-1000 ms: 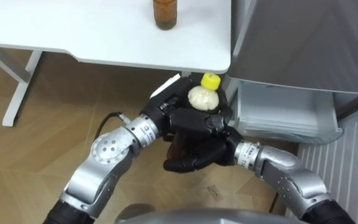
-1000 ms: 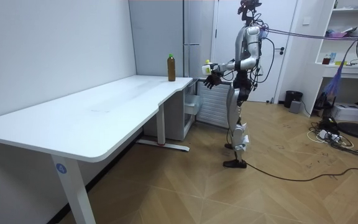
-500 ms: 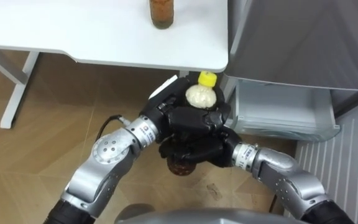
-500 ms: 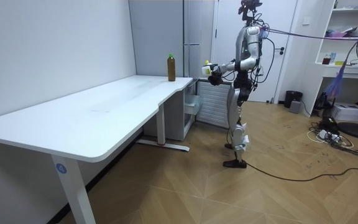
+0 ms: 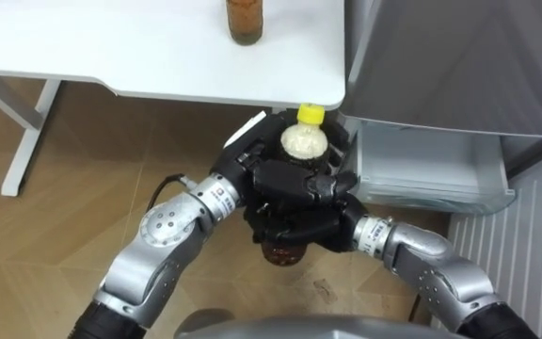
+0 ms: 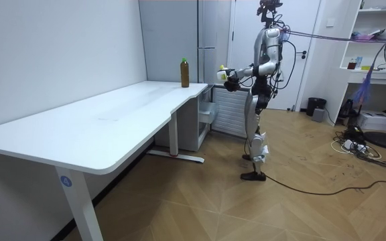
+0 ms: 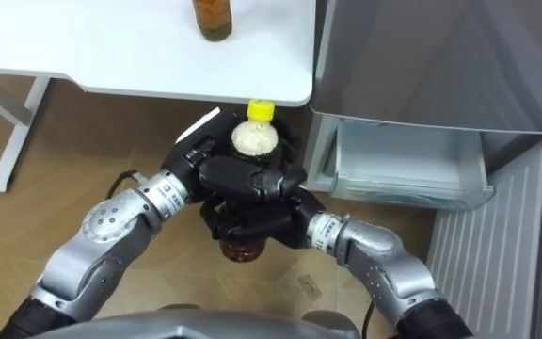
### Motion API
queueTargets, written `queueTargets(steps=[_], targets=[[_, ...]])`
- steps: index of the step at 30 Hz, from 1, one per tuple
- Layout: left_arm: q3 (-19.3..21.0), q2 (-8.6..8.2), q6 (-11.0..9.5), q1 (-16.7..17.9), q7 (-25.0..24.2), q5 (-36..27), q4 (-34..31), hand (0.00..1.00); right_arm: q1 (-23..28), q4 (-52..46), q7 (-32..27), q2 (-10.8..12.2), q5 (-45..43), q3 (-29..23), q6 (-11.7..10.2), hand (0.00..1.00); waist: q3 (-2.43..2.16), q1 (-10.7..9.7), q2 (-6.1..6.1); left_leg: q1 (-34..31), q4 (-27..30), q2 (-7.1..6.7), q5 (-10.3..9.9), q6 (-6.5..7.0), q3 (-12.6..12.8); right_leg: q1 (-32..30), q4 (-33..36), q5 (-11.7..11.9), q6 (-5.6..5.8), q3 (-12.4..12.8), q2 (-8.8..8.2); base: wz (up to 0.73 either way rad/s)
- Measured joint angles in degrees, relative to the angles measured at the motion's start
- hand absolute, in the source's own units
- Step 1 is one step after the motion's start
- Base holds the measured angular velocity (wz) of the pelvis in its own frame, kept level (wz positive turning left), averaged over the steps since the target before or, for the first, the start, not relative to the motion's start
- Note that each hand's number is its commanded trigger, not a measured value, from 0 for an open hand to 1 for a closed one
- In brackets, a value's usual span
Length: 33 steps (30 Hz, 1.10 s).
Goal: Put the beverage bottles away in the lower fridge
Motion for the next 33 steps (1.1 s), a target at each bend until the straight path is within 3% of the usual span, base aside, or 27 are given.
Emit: queueTargets(steps=[4,14,20,27,33], targets=[[-0.1,-0.3,0.0,0.0,0.8,0.0,0.0,0.0,0.0,0.0,-0.2,0.0,0.1,0.0,0.0,1.0,0.15,0.0,0.34,0.0,-0.1,0.0,0.0,0.0,0.0,0.0,0.0,0.0,0.0,0.0,0.01,0.0],[1.1,-0.45,0.0,-0.2,0.7,0.6,-1.6,0.0,0.0,-0.6,0.0,0.0,1.6,-0.2,0.0,1.0,0.0,0.2,0.94,0.2,-0.1,0.09,0.0,0.0,0.3,-0.1,0.0,0.0,0.0,0.3,0.06,-0.01],[1.9,0.53,-0.1,-2.8,1.1,3.5,-5.0,0.0,-0.1,-0.6,0.2,-0.5,4.3,-0.4,-0.2,1.0,-0.01,0.6,0.93,0.2,0.3,0.09,0.0,0.0,0.1,0.1,0.0,0.0,-0.01,0.3,0.06,0.0],[8.2,0.23,-5.9,-4.3,3.3,2.2,-12.6,0.0,0.1,-0.5,0.2,-1.9,4.2,-0.4,-0.2,1.0,0.23,1.9,0.55,1.0,0.3,0.14,0.0,0.0,0.3,0.7,0.1,0.0,-0.01,0.6,0.1,-0.01],[12.4,0.14,-6.0,-4.5,5.9,2.2,-14.9,0.0,2.1,-0.5,1.4,-3.3,3.0,-1.6,0.0,1.0,0.2,2.5,0.84,1.1,0.8,0.21,-0.2,0.08,0.2,1.1,0.0,0.0,-0.06,0.4,0.14,0.0]])
